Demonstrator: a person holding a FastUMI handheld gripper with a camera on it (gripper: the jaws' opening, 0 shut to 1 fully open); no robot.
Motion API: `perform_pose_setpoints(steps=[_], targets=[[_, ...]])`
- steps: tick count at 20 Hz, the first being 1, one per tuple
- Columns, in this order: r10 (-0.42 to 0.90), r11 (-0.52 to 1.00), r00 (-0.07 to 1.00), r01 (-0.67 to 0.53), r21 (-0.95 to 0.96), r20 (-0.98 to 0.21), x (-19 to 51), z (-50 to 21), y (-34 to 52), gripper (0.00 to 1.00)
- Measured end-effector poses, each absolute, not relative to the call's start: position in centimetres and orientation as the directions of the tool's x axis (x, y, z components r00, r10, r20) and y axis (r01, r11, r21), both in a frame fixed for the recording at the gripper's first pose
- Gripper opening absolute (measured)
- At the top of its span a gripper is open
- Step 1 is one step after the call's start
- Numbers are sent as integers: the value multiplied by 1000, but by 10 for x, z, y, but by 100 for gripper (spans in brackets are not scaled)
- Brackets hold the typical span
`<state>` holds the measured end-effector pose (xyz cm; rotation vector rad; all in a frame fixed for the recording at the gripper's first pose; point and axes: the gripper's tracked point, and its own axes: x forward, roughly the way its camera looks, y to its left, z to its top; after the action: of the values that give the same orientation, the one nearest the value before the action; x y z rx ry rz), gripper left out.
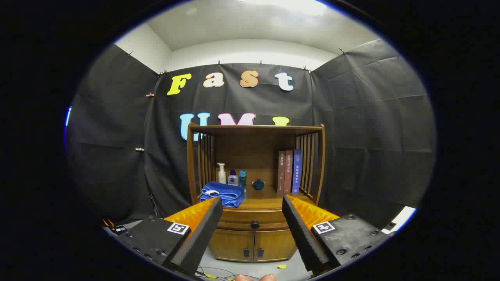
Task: Pull open the drawer, take out the items inside it, and place them on the countertop above the cabinet.
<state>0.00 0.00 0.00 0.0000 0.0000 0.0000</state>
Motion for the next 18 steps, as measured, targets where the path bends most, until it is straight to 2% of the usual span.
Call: perform_pose_setpoints(steps=[18], targets=[[-11,1000,1000,12,-13,28,0,1,4,99]])
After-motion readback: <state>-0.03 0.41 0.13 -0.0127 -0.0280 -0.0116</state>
